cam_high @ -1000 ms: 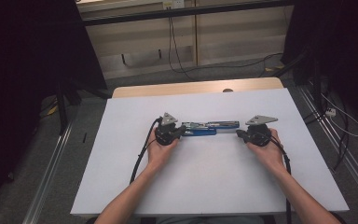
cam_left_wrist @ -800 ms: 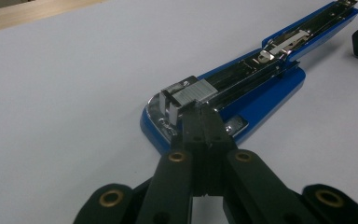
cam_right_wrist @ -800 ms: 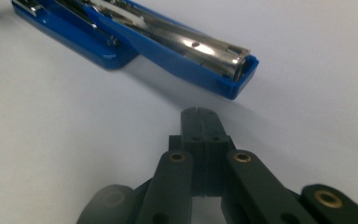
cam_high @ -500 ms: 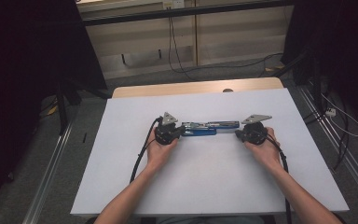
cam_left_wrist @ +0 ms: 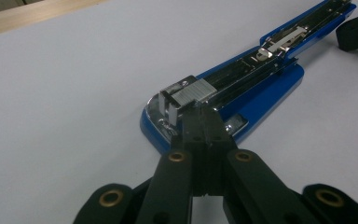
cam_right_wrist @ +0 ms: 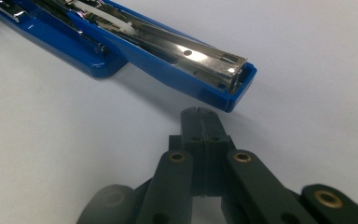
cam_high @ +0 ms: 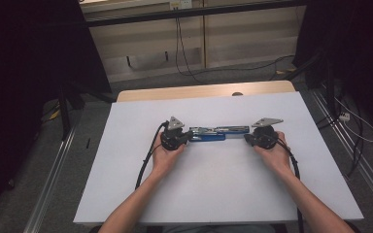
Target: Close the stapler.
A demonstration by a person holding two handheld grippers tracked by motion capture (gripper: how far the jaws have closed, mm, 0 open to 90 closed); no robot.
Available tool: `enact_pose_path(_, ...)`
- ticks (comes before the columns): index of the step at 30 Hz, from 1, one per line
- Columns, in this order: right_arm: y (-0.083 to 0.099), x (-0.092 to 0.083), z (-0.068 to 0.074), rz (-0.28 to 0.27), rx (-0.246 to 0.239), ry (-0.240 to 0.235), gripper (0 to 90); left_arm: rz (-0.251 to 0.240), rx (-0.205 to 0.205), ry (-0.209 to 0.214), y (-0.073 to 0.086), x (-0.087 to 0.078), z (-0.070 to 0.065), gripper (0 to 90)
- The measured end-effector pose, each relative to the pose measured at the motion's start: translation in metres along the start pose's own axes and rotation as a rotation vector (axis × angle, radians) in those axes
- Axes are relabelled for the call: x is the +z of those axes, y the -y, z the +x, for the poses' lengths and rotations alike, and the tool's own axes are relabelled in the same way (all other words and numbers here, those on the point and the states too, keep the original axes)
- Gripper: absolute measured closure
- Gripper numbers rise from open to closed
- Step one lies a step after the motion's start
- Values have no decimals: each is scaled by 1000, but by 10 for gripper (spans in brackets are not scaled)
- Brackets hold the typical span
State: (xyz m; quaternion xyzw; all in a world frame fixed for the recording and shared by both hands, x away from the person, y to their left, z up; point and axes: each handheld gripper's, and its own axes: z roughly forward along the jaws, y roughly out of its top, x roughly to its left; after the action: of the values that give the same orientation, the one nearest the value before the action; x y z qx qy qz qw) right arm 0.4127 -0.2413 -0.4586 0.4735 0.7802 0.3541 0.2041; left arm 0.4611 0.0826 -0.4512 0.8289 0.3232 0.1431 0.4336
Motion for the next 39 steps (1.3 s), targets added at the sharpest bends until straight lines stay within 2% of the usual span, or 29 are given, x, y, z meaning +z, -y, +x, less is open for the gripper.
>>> enact_pose_path(26, -4, 6, -4, -10, 6, 9, 900, -4, -5, 5, 0, 0, 1, 900)
enact_pose_path(39, -4, 5, -5, -35, 11, 15, 900, -5, -3, 3, 0, 0, 0, 900)
